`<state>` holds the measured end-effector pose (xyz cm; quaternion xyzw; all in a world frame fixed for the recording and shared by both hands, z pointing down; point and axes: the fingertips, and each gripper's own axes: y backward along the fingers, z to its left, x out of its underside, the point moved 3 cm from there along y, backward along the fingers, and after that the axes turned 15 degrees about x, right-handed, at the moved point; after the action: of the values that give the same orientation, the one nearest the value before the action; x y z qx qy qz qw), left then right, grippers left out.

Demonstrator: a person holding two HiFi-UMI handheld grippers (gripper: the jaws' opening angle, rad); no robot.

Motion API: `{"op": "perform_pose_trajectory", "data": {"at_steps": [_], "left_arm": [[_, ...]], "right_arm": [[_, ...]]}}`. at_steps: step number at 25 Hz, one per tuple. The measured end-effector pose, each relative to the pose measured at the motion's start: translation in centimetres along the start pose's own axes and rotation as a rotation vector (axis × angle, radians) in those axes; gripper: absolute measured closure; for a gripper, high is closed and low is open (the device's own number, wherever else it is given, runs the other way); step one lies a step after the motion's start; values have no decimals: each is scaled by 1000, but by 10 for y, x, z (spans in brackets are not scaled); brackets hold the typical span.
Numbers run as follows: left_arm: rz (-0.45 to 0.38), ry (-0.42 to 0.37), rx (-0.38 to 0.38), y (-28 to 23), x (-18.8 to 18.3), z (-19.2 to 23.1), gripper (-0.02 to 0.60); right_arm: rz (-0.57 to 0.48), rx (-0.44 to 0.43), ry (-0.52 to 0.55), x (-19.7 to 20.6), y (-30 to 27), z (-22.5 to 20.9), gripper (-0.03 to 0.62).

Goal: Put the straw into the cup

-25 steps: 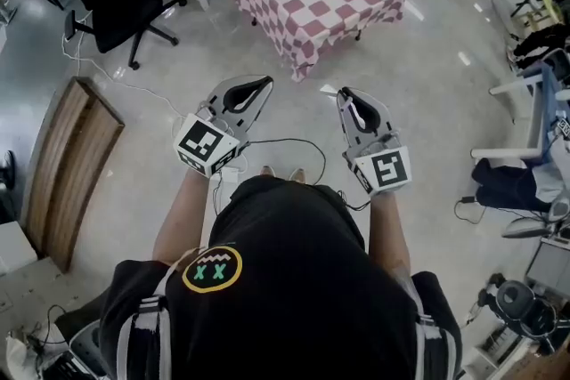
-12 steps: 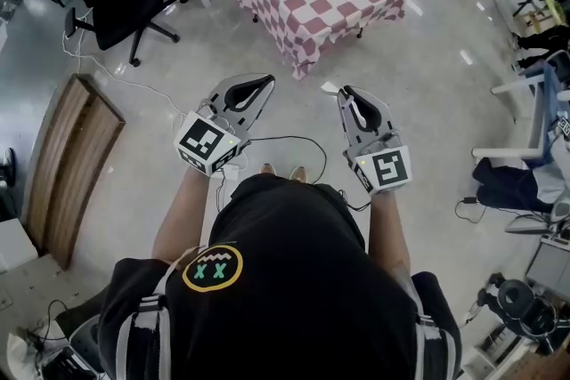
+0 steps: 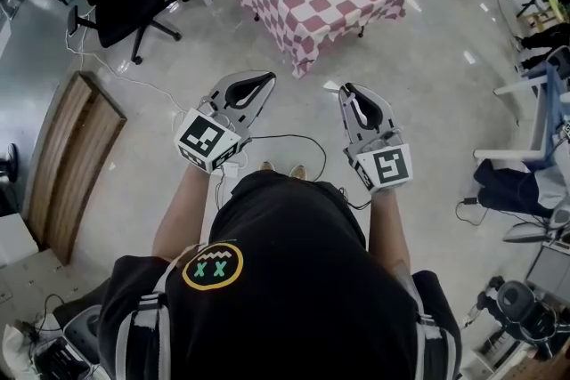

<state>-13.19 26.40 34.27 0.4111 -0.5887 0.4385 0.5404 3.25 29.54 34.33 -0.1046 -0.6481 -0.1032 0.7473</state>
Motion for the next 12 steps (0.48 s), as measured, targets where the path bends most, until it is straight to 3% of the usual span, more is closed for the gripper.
{"op": "perform_pose_trajectory", "data": {"at_steps": [12], "left_arm": [[28,-12,-22,-31,1,-36,568]], "right_arm": [[-23,-35,-1,8,21,-26,542]]}}
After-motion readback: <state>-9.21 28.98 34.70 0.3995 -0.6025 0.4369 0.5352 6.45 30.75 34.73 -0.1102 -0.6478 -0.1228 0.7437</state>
